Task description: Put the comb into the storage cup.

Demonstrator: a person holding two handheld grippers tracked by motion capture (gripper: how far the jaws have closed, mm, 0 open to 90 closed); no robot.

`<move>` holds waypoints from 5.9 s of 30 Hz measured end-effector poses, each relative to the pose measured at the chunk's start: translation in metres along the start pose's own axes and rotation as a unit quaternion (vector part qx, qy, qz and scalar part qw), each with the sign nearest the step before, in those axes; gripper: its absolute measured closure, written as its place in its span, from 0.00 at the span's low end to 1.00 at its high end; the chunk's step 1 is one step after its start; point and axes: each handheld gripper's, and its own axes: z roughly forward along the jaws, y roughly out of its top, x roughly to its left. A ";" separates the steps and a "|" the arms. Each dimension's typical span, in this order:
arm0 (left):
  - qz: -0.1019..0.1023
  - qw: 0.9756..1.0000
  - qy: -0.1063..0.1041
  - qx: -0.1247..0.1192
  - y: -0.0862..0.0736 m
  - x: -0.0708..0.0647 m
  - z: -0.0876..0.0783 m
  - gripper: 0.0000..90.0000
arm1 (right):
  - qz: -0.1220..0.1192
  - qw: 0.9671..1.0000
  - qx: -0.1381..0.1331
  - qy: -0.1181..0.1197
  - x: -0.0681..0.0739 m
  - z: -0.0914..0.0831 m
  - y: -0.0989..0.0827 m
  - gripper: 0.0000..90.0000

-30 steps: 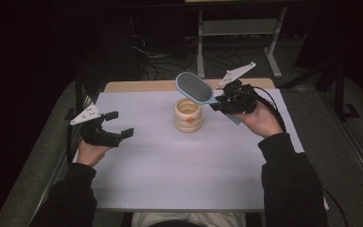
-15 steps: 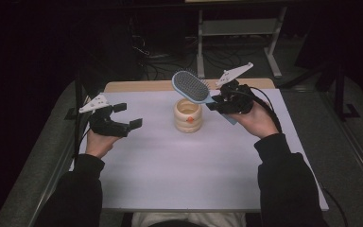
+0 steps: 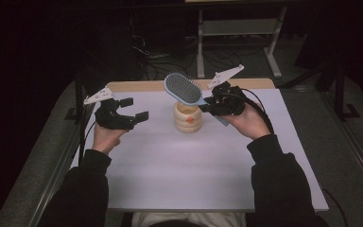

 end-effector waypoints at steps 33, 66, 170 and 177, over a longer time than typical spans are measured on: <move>-0.057 0.998 -0.030 -0.015 0.043 -0.025 0.047 0.00 | -0.015 1.000 -0.019 0.004 0.011 0.012 0.009 0.76; -0.122 0.987 -0.075 -0.073 0.061 -0.034 0.062 0.58 | -0.011 0.999 -0.048 -0.009 0.014 0.021 0.006 0.76; 0.003 0.999 0.047 -0.011 0.125 -0.023 0.087 0.61 | 0.181 0.977 -0.092 -0.058 -0.026 -0.040 -0.184 0.00; 0.006 0.998 0.057 -0.010 0.118 -0.019 0.093 0.61 | 0.176 0.979 -0.085 -0.052 -0.022 -0.037 -0.188 0.00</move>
